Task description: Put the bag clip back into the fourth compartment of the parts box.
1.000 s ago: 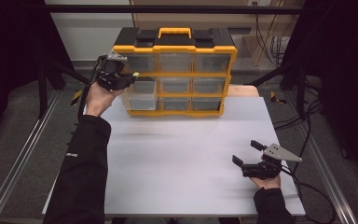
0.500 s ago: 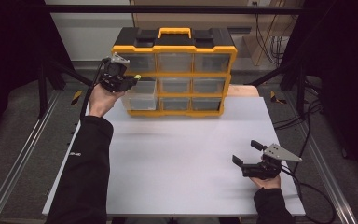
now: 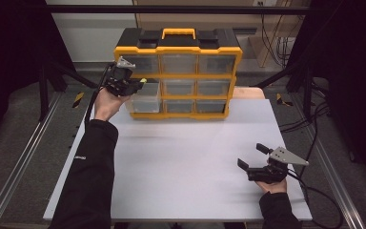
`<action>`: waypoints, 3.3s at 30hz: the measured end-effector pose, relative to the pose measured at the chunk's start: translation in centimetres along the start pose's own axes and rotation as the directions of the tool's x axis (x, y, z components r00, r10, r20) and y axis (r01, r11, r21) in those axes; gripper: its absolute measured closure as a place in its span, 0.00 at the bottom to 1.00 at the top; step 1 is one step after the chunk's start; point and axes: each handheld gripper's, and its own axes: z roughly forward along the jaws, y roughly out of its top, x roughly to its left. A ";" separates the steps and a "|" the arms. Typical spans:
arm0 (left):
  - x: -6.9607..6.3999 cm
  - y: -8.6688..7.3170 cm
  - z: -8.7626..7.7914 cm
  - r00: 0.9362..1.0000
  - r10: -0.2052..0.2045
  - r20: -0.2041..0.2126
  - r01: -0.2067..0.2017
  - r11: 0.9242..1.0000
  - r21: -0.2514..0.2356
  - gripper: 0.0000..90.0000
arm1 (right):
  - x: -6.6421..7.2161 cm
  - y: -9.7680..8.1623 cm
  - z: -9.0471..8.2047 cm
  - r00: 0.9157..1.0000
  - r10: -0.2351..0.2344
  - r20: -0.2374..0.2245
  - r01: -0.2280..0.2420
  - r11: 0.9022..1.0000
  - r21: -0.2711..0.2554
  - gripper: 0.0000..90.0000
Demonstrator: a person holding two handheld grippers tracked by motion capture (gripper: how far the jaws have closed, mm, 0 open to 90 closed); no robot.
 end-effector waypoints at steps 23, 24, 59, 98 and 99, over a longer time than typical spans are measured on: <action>-0.8 -0.5 0.9 1.000 -0.006 0.031 0.005 1.000 0.029 0.87 | 0.0 0.0 0.0 1.000 0.001 0.000 -0.001 1.000 0.000 0.00; -0.8 -0.6 0.9 1.000 -0.005 0.030 0.004 1.000 0.028 0.87 | 0.0 0.0 0.0 1.000 0.001 0.000 -0.001 1.000 -0.001 0.00; -0.9 -0.1 -0.3 0.998 -0.050 -0.046 0.050 0.999 -0.011 0.65 | 0.0 0.0 0.0 1.000 0.006 -0.002 -0.006 1.000 -0.003 0.00; -3.8 -4.0 -5.9 0.993 -0.118 0.012 0.118 0.966 -0.231 0.10 | 0.1 0.0 0.0 1.000 0.003 0.001 -0.003 1.000 -0.003 0.00; -3.9 -4.2 -5.9 0.993 -0.116 0.009 0.115 0.965 -0.236 0.09 | 0.1 0.0 0.0 1.000 0.003 0.001 -0.003 1.000 -0.003 0.00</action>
